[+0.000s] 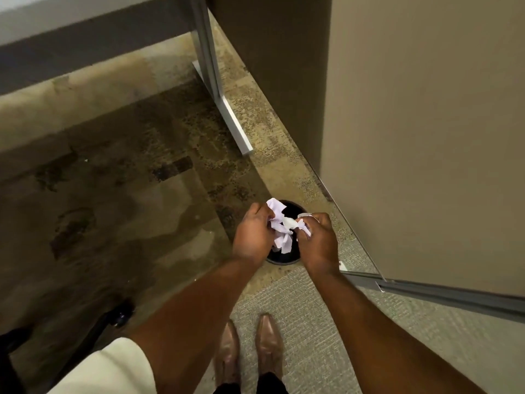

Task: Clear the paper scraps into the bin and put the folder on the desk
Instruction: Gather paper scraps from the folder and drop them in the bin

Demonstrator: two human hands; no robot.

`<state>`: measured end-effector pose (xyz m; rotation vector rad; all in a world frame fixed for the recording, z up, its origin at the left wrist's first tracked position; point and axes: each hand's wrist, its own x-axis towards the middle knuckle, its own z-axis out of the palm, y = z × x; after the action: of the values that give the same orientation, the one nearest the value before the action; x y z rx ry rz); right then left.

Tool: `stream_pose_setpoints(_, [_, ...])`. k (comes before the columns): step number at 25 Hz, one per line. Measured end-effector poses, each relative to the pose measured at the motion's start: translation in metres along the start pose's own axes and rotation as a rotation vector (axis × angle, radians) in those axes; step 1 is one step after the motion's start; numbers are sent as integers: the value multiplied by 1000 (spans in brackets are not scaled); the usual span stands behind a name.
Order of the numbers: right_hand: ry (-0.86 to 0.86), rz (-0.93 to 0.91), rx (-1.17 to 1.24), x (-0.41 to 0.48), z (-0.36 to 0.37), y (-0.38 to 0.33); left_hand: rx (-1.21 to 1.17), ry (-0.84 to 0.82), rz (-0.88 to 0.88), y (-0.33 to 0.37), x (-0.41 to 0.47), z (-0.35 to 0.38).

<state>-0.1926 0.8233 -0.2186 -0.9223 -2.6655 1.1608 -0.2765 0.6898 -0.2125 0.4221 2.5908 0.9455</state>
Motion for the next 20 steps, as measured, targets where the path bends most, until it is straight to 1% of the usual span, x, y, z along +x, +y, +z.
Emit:
stream_pose_setpoints(3, [-61, 34, -56, 10, 10, 17, 24, -56, -29, -8, 11, 23])
stream_pose_setpoints(6, [-142, 60, -135, 17, 11, 28, 8, -93, -17, -14, 16, 31])
stream_pose_setpoints(10, [-150, 55, -114, 21, 9, 27, 18, -112, -28, -17, 20, 27])
stream_pose_setpoints(15, [-158, 38, -124, 13, -2, 1, 42, -86, -23, -4, 9, 1])
stream_pose_setpoints(20, [-152, 55, -107, -1, -29, -32, 50, -56, -10, 12, -13, -47])
